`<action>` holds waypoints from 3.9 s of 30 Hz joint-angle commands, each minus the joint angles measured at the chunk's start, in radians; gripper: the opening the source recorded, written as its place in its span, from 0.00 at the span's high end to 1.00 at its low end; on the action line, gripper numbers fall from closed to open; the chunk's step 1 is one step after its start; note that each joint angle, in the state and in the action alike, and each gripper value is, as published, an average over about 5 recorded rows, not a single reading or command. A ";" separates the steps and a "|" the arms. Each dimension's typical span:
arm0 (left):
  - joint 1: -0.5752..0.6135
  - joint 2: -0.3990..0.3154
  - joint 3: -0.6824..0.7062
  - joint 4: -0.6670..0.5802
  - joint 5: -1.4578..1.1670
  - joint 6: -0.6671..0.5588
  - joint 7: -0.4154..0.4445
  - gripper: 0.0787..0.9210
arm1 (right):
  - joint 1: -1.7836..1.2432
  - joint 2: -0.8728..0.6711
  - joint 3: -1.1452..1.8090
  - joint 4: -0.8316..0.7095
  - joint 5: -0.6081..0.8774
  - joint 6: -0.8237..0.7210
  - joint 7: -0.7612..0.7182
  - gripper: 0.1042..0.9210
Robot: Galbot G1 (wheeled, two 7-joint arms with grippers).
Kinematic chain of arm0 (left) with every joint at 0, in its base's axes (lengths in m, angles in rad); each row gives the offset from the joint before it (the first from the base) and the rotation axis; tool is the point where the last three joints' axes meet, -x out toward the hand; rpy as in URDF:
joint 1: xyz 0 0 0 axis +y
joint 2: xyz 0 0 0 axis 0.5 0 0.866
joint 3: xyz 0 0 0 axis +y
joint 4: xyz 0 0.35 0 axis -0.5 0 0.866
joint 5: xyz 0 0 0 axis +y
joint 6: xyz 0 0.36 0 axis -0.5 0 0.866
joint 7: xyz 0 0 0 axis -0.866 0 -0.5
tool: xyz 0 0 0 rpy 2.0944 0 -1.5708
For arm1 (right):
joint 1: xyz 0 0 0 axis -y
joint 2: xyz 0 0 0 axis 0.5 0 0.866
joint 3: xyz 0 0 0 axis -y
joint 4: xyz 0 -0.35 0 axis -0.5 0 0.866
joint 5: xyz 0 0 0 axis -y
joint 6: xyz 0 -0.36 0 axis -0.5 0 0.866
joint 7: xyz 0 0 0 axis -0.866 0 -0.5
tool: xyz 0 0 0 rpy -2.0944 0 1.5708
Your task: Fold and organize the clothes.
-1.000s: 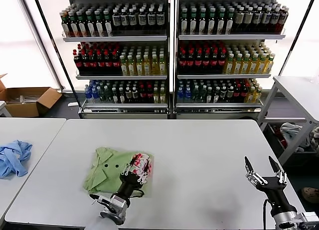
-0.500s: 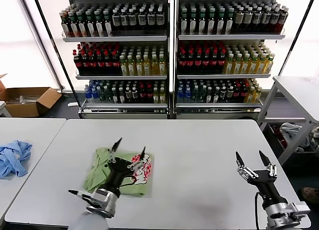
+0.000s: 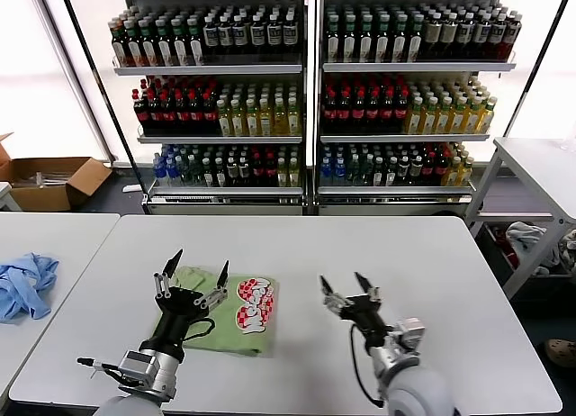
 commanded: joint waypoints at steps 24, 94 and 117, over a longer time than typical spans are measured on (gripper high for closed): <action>0.069 -0.021 -0.061 0.011 -0.011 -0.009 0.028 0.12 | 0.155 0.190 -0.299 -0.215 0.014 -0.098 0.038 0.12; 0.067 -0.019 -0.042 0.024 -0.021 0.001 0.014 0.12 | -0.191 -0.125 0.204 0.025 0.019 0.004 -0.052 0.99; 0.158 0.026 -0.005 -0.063 -0.113 0.025 0.012 0.12 | -0.686 -0.124 0.691 0.324 -0.257 0.208 -0.066 0.41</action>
